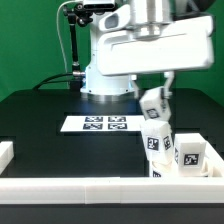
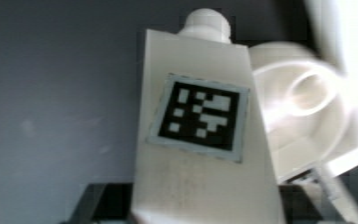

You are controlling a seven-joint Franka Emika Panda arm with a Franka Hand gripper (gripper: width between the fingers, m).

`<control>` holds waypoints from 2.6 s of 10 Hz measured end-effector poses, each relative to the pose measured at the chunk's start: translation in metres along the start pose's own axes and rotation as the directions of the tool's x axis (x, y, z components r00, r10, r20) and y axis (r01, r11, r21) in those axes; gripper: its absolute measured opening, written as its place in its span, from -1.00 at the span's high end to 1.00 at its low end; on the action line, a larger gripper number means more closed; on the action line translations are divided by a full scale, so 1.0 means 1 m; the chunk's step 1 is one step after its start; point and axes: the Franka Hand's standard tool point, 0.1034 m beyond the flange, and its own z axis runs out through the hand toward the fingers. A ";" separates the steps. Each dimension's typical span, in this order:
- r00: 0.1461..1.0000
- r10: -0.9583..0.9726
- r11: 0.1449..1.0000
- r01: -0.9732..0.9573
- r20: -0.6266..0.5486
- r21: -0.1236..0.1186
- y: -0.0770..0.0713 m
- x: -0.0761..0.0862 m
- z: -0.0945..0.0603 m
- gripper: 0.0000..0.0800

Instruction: Assemble stool

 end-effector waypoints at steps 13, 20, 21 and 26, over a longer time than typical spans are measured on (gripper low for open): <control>0.998 -0.051 0.998 0.052 -0.026 0.034 -0.073 0.001 -0.012 0.18; 0.955 -0.262 0.964 0.264 -0.141 -0.007 -0.081 -0.004 0.002 0.18; 0.936 -0.321 0.947 0.321 -0.147 -0.022 -0.078 -0.001 0.004 0.18; 0.869 -0.472 0.882 0.466 -0.147 -0.078 -0.075 0.026 0.010 0.18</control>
Offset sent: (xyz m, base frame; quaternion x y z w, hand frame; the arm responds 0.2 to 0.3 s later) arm 0.0000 0.0000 0.0000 0.0000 0.0000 0.0000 1.0000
